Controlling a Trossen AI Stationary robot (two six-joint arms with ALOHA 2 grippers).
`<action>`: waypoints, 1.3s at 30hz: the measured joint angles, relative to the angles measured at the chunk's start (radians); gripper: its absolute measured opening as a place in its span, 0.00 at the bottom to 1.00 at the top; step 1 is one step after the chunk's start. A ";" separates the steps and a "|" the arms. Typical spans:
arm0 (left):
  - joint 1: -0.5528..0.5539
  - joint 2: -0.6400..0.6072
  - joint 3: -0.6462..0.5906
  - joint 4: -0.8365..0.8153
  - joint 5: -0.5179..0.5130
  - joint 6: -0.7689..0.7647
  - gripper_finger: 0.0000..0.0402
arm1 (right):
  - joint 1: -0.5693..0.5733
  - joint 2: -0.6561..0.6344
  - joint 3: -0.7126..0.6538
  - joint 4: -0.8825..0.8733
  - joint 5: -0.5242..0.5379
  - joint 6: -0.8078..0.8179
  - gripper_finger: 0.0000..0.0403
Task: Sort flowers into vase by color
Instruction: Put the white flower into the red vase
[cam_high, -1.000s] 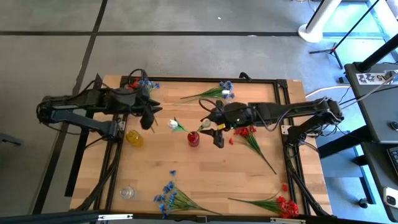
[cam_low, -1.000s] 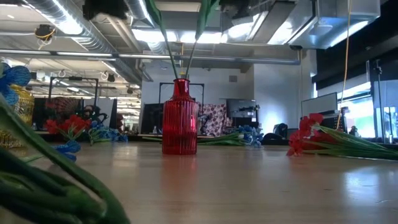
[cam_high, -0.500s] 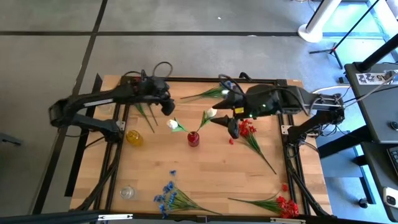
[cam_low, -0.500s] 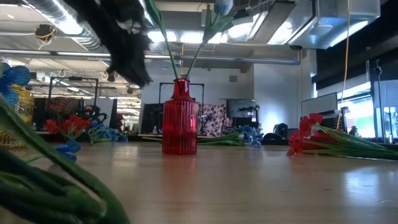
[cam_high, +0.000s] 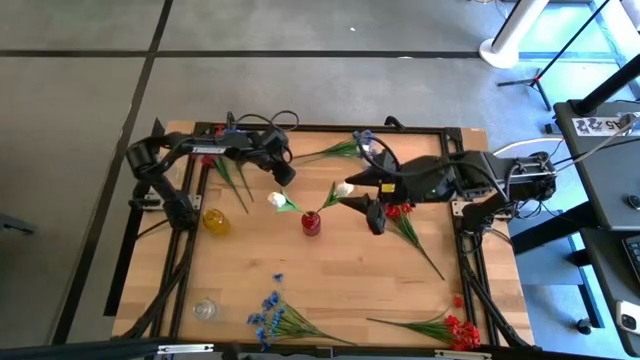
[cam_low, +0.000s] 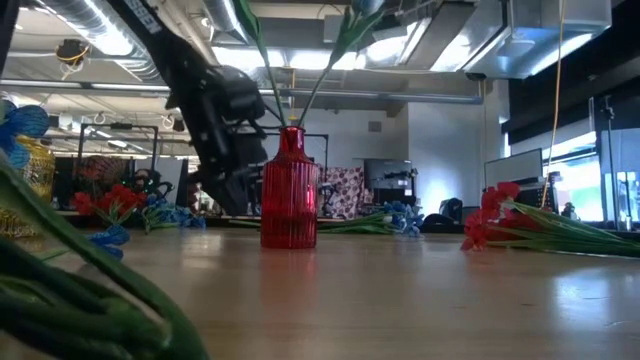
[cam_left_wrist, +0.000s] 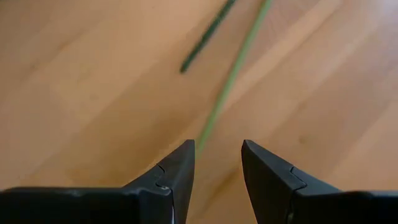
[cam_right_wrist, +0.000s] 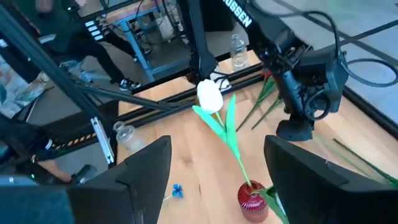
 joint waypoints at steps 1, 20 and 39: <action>0.003 0.009 0.001 0.014 -0.004 0.009 0.32 | 0.000 0.000 0.000 0.000 0.001 0.000 0.64; 0.028 0.107 0.004 0.091 -0.001 0.045 0.04 | -0.021 0.056 -0.002 0.061 0.052 -0.006 0.64; -0.087 -0.518 0.001 -0.217 0.548 -0.151 0.01 | -0.236 0.005 -0.001 -0.041 -0.089 -0.088 0.64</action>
